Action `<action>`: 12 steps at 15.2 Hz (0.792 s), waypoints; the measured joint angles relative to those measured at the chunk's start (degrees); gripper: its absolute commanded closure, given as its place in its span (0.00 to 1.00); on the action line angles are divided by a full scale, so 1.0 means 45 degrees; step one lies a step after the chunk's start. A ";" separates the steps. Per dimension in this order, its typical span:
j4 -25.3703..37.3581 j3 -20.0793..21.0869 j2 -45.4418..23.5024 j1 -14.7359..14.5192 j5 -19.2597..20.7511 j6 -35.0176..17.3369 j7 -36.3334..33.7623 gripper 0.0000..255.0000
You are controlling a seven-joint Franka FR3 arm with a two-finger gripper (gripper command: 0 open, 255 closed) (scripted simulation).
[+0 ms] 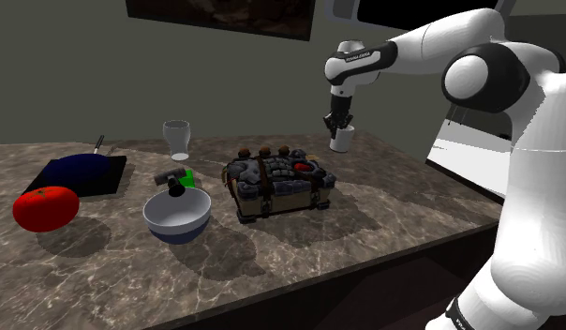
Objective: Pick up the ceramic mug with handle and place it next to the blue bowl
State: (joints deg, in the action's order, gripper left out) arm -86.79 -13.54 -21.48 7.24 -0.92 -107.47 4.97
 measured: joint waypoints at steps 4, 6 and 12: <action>0.0631 0.0001 0.0048 -0.0015 0.0013 0.0673 -0.0024 1.00; 0.0961 -0.0015 0.0081 0.0016 0.0016 0.1038 0.0020 1.00; 0.2016 -0.0036 0.0036 0.0073 0.0004 0.2045 0.0079 1.00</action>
State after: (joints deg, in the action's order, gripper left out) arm -77.72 -13.70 -21.32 7.57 -0.90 -98.27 5.32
